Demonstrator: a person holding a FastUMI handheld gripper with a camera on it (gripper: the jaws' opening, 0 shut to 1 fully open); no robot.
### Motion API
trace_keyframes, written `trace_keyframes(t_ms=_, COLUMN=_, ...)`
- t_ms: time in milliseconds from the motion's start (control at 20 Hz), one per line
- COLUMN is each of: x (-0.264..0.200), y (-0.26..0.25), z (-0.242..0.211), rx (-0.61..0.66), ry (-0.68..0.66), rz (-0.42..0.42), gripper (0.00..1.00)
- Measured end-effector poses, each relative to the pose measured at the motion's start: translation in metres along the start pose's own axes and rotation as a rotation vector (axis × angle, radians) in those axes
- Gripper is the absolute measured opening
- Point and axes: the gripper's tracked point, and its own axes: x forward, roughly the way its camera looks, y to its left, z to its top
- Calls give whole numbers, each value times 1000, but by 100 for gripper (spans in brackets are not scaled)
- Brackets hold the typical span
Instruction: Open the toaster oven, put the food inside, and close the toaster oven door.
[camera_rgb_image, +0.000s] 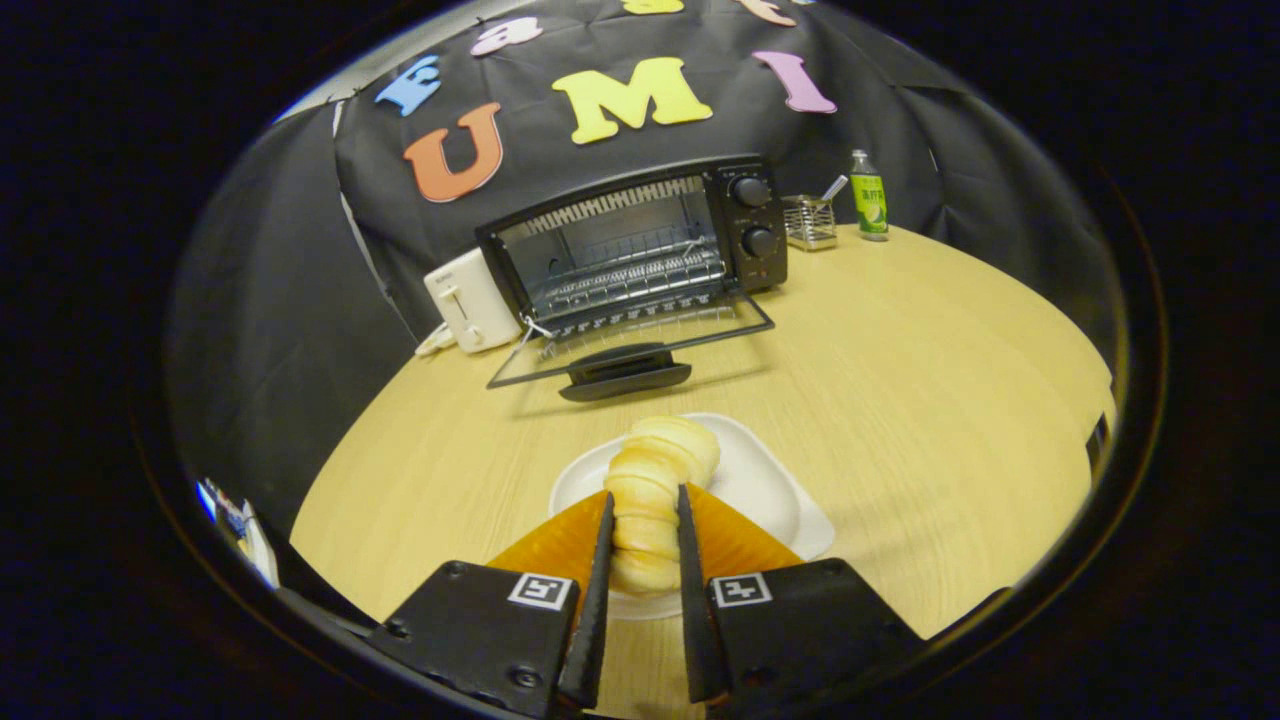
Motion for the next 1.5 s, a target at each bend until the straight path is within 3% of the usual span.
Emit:
trace_keyframes(t_ms=250, x=-26, y=12, z=66, rx=133, ry=-83, rz=118, gripper=37)
trace_keyframes(t_ms=550, x=-1, y=26, z=136, rx=193, ry=-148, rz=167, gripper=37)
trace_keyframes(t_ms=1000, x=113, y=33, z=200, rx=298, ry=-115, rz=154, gripper=37)
trace_keyframes(t_ms=1500, x=220, y=16, z=208, rx=351, ry=-71, rz=94, gripper=37)
